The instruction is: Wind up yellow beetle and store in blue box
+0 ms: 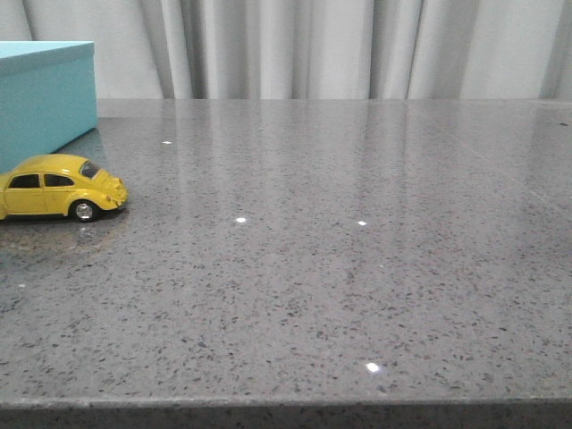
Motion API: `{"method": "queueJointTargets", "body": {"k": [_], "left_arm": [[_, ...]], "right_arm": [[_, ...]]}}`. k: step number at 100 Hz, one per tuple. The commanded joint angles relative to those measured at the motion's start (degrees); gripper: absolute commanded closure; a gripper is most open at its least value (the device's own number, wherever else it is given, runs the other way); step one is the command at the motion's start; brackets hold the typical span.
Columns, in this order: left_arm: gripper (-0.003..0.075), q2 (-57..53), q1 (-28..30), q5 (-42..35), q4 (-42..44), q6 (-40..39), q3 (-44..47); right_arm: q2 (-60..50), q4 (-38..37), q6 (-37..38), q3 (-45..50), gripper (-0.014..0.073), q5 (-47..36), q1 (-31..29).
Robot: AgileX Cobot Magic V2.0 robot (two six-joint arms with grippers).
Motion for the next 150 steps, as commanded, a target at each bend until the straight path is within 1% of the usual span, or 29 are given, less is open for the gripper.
{"method": "queueJointTargets", "body": {"k": [1, 12, 19, 33, 45, 74, 150], "left_arm": [[0.0163, 2.82, -0.84, 3.41, -1.34, 4.35, -6.19], [0.0163, 8.04, -1.92, 8.18, -1.43, 7.30, -11.44], [0.0163, 10.45, -2.40, 9.42, -1.43, 8.33, -13.19], [0.0163, 14.88, -2.99, 9.85, -1.43, 10.39, -13.89], [0.0164, 17.74, -3.15, 12.34, -1.32, 11.04, -13.89], [0.0174, 22.08, -3.30, 12.51, -1.48, 11.04, -13.89], [0.0175, 26.90, -3.30, 14.69, -1.81, 10.93, -13.89]], "right_arm": [[-0.86, 0.03, -0.58, -1.42, 0.0085, -3.70, 0.10], [-0.86, 0.17, -0.58, -1.42, 0.0085, -3.75, 0.10], [-0.86, 0.17, -0.58, -1.42, 0.0085, -3.75, 0.10], [-0.86, 0.22, -0.63, -1.42, 0.0085, -3.75, 0.10], [-0.86, 0.22, -0.62, -1.42, 0.0085, -3.69, 0.10], [-0.86, 0.22, -1.33, -1.42, 0.0085, -3.69, 0.10], [-0.86, 0.22, -1.32, -1.42, 0.0085, -3.68, 0.10]]}}
